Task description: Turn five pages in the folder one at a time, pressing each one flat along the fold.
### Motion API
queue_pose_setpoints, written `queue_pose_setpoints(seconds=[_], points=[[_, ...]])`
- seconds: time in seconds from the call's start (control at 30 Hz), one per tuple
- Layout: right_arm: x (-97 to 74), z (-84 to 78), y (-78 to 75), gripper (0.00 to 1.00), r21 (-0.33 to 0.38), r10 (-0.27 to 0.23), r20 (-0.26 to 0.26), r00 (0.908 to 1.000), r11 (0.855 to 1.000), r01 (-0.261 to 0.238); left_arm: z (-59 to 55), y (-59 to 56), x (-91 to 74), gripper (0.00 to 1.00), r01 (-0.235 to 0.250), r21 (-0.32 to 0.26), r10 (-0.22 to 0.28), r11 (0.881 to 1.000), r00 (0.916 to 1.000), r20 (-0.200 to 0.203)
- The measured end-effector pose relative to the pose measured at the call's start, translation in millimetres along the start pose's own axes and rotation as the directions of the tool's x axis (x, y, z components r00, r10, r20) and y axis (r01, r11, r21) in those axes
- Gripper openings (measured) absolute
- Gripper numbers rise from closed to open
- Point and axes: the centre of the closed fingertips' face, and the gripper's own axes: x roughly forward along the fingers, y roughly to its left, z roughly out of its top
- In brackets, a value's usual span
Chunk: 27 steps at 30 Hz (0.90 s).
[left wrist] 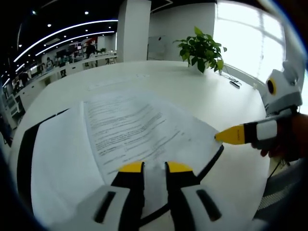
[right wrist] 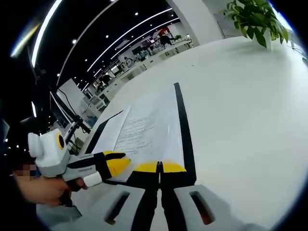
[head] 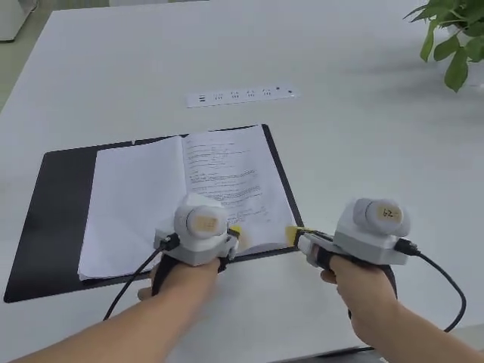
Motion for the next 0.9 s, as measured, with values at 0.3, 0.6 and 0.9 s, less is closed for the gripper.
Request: queue_pose_setpoints(seconds=[0.3, 0.6, 0.9], points=[[-14.3, 29.7, 57.9, 0.0, -0.012, 0.149, 0.098, 0.9839, 0.989, -0.149, 0.5, 17.2, -50.5, 0.27, 0.036, -0.019, -0.035, 0.999, 0.998, 0.054], [-6.6, 39.2, 136.0, 0.0, -0.039, 0.294, 0.122, 0.9481, 0.956, -0.291, 0.8, 56.2, -114.0, 0.31, -0.004, -0.043, 0.009, 0.999, 0.9939, 0.11], [21.6, 18.9, 204.8, 0.0, -0.076, 0.383, 0.05, 0.9223, 0.922, -0.379, 1.8, 101.0, -171.5, 0.31, -0.078, -0.106, 0.096, 0.991, 0.9791, 0.179]])
